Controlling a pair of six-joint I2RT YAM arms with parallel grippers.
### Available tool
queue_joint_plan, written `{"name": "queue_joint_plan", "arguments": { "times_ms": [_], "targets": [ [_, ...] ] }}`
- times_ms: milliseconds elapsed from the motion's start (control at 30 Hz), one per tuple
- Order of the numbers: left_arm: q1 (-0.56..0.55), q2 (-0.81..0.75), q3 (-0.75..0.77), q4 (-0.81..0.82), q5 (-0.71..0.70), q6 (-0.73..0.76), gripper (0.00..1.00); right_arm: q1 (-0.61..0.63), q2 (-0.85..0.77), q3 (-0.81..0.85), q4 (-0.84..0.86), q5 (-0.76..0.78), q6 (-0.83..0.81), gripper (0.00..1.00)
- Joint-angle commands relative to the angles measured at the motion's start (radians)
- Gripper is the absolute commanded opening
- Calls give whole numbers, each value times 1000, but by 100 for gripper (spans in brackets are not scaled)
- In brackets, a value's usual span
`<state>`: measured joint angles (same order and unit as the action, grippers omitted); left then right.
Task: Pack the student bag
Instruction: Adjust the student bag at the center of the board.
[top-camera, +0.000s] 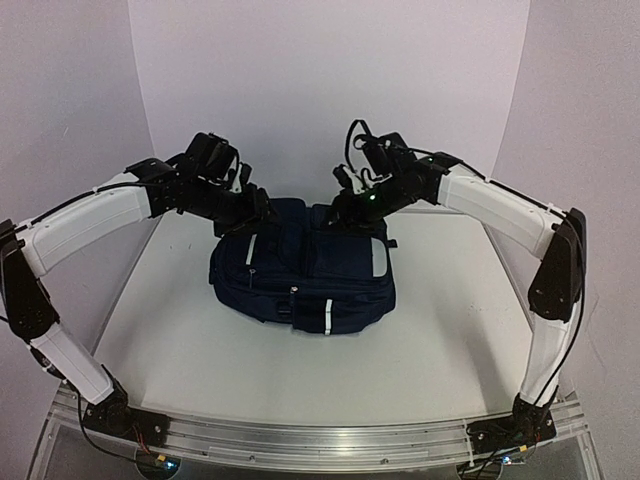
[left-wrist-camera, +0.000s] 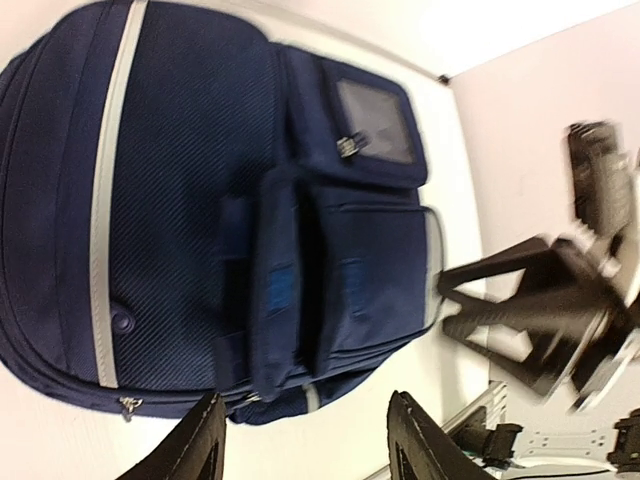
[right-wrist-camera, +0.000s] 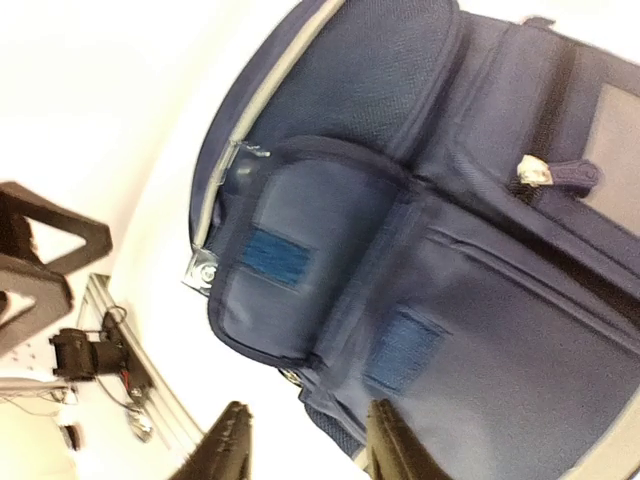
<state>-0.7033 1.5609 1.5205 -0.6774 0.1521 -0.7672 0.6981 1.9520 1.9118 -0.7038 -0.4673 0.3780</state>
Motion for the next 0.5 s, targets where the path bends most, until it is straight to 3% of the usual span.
{"name": "queue_joint_plan", "arguments": {
  "times_ms": [0, 300, 467],
  "targets": [
    [0, 33, -8, -46, -36, -38, 56, -38, 7, -53, 7, -153, -28, 25],
    [1, 153, 43, -51, -25, -57, 57, -19, 100, -24, 88, -216, 57, 20],
    [1, 178, 60, -1, -20, -62, 54, -3, 150, -41, 95, -158, 86, 17]
  ]
}}
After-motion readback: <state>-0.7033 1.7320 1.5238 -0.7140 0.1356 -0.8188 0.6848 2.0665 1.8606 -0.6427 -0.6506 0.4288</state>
